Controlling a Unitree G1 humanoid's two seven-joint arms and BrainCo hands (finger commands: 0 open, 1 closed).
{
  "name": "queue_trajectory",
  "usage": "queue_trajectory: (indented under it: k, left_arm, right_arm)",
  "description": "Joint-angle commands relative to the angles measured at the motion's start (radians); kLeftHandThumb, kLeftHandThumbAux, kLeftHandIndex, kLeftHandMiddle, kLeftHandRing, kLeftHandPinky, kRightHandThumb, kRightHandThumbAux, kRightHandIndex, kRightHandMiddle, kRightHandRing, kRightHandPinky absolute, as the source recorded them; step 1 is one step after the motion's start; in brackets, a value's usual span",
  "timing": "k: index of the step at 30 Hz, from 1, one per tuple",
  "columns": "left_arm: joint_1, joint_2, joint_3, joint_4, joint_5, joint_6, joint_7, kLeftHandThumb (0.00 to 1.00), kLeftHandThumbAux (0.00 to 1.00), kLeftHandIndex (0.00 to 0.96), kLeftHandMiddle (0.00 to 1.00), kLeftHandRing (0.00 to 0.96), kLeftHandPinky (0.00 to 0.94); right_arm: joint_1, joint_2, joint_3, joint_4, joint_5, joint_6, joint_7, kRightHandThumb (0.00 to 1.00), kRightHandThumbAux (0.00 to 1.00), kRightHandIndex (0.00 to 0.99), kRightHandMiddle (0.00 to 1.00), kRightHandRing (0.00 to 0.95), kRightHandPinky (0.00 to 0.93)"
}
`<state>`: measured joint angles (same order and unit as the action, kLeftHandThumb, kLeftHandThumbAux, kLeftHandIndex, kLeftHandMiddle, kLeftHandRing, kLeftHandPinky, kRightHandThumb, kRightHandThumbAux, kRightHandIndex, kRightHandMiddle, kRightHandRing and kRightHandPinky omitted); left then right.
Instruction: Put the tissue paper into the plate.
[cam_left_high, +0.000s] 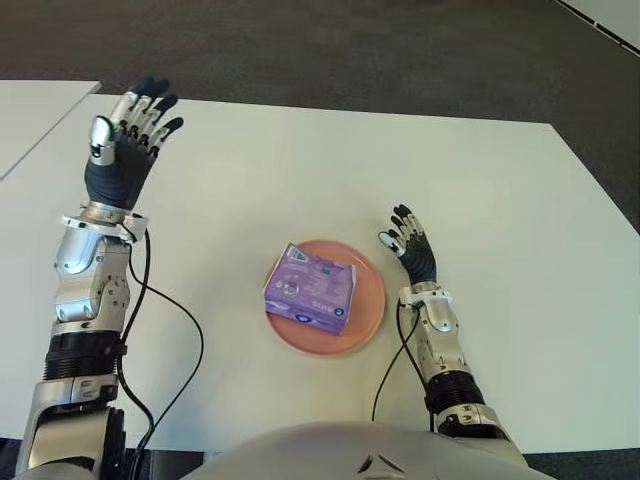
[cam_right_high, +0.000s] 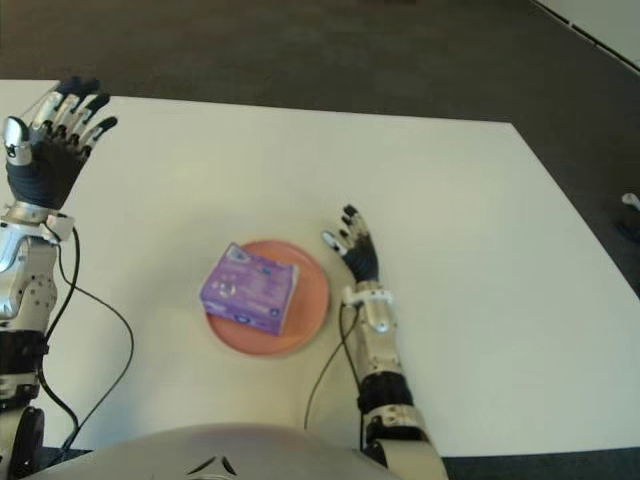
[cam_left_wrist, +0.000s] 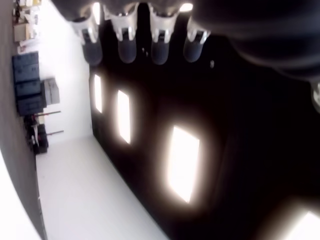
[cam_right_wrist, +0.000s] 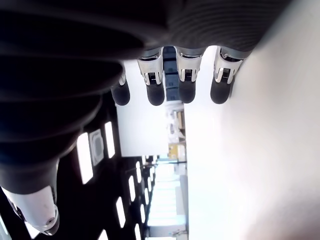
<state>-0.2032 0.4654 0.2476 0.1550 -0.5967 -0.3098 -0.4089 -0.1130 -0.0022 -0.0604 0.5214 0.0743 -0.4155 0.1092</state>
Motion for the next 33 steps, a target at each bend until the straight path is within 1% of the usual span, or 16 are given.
queue_trajectory:
  k: [1,5,8,9,10,12,14,18,21,25,33]
  left_arm:
    - [-0.039,-0.065,0.029,0.099,0.034,-0.007,0.017,0.037,0.207,0.000,0.000,0.000,0.000]
    - [-0.051,-0.107,0.033,0.205,0.152,-0.099,0.072,0.028,0.253,0.000,0.000,0.000,0.000]
    - [-0.057,-0.118,0.041,0.230,0.180,-0.126,0.074,0.022,0.270,0.000,0.000,0.000,0.000]
    - [-0.043,-0.130,0.034,0.287,0.239,-0.166,0.112,0.021,0.272,0.000,0.000,0.000,0.000]
    - [-0.032,-0.139,0.030,0.331,0.283,-0.197,0.140,0.013,0.296,0.000,0.000,0.000,0.000]
    - [-0.012,-0.165,0.019,0.381,0.350,-0.237,0.187,0.006,0.322,0.000,0.000,0.000,0.000]
    - [0.010,-0.200,0.001,0.367,0.392,-0.228,0.231,0.002,0.362,0.000,0.000,0.000,0.000]
    - [0.044,-0.241,-0.020,0.339,0.439,-0.210,0.280,0.000,0.403,0.000,0.000,0.000,0.000]
    - [0.087,-0.279,-0.053,0.306,0.485,-0.170,0.313,0.000,0.434,0.000,0.000,0.000,0.000]
    - [0.119,-0.296,-0.080,0.313,0.517,-0.148,0.322,0.000,0.447,0.000,0.000,0.000,0.000]
    - [0.150,-0.311,-0.115,0.340,0.569,-0.117,0.338,0.000,0.434,0.000,0.000,0.000,0.000]
  right_arm:
    - [0.089,0.012,0.006,0.068,-0.003,0.077,-0.003,0.000,0.647,0.000,0.000,0.000,0.000]
    - [0.088,0.011,0.006,0.073,-0.001,0.076,0.000,0.000,0.650,0.000,0.000,0.000,0.000]
    - [0.090,0.012,0.007,0.069,-0.001,0.076,0.000,0.000,0.650,0.000,0.000,0.000,0.000]
    - [0.092,0.012,0.009,0.068,-0.003,0.075,0.000,0.000,0.650,0.000,0.000,0.000,0.000]
    - [0.092,0.012,0.010,0.067,-0.004,0.075,0.000,0.000,0.649,0.000,0.000,0.000,0.000]
    - [0.095,0.012,0.012,0.063,-0.004,0.075,0.001,0.000,0.647,0.000,0.000,0.000,0.000]
    - [0.098,0.012,0.013,0.059,-0.003,0.077,0.002,0.000,0.643,0.000,0.000,0.000,0.000]
    - [0.102,0.011,0.013,0.053,0.000,0.078,0.005,0.000,0.640,0.000,0.000,0.000,0.000]
    - [0.105,0.011,0.012,0.048,0.001,0.081,0.004,0.001,0.637,0.000,0.000,0.000,0.000]
    - [0.109,0.010,0.013,0.041,-0.002,0.088,-0.001,0.004,0.635,0.000,0.000,0.000,0.000]
    - [0.115,0.010,0.015,0.030,-0.007,0.096,-0.008,0.009,0.636,0.000,0.000,0.000,0.000]
